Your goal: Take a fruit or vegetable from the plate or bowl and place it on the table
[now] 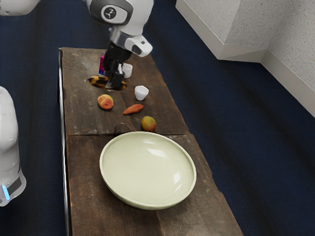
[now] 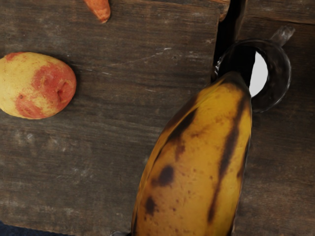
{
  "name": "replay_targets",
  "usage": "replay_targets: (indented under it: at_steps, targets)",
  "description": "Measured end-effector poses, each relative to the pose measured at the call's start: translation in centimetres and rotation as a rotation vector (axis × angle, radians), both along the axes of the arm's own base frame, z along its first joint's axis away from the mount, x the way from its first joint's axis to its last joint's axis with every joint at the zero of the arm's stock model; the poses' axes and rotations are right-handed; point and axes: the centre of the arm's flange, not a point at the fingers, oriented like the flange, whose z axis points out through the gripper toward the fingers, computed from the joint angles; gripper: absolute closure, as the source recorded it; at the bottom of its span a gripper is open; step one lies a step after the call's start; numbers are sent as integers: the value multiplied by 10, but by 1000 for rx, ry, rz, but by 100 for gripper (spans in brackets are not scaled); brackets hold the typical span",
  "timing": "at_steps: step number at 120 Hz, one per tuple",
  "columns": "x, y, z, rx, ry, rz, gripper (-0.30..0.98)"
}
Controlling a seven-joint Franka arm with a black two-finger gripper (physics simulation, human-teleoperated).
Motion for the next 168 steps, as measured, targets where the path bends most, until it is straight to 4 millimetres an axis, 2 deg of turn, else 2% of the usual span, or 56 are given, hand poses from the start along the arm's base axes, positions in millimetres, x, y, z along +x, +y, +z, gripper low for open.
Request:
replay_targets:
  at_steps: [6,19,28,49,70,102,110,121,130,146,168]
  targets:
    - [-8,27,-6,-23,33,68,61]
    - [-21,66,-28,-64,92,172,62]
    - [-26,77,-47,-81,128,212,63]
    - [-29,77,-75,-99,164,249,64]
    - [-26,76,-84,-107,160,274,61]
    - [-8,76,-115,-122,190,305,61]
    - [-6,76,-116,-124,184,309,50]
    - [-3,74,-116,-124,169,311,27]
    - [-2,74,-115,-122,161,314,16]
    - [-1,74,-114,-120,151,318,6]
    - [1,75,-108,-116,134,324,2]
